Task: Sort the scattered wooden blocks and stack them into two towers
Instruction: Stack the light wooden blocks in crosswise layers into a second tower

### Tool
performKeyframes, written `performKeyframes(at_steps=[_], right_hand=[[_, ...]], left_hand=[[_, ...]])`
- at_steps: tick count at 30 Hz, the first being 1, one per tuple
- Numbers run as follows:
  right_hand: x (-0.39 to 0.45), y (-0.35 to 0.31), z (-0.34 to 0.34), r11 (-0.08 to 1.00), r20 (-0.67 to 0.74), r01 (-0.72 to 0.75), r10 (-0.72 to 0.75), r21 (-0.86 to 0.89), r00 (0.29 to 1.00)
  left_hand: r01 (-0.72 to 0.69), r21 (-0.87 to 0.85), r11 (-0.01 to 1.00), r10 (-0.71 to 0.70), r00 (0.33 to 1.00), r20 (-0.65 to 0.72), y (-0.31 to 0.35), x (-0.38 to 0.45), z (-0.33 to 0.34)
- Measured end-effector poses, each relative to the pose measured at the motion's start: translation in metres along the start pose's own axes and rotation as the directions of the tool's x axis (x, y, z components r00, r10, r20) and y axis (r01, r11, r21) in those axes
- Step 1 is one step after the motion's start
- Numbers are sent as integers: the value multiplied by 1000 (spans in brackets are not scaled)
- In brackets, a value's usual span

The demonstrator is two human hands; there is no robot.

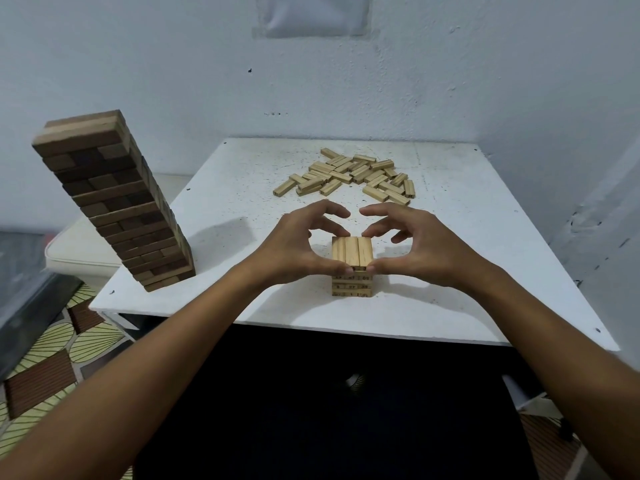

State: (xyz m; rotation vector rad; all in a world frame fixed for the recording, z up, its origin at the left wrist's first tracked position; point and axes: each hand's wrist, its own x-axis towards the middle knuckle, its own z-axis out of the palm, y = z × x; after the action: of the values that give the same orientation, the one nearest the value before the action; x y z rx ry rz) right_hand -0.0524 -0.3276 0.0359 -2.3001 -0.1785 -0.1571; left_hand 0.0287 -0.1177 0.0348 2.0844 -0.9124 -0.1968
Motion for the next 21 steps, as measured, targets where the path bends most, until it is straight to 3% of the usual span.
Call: performKeyframes(at_steps=[15,21], right_hand=[[-3,1,0,1000,-9,-2,2,3,1000],[3,11,-3,997,-101,-6,14,79,995]], left_hand=[[-16,-1,1000,16,1000,17,-4,0,0],[-4,-40,999,-1,993,-119,-13,9,-1]])
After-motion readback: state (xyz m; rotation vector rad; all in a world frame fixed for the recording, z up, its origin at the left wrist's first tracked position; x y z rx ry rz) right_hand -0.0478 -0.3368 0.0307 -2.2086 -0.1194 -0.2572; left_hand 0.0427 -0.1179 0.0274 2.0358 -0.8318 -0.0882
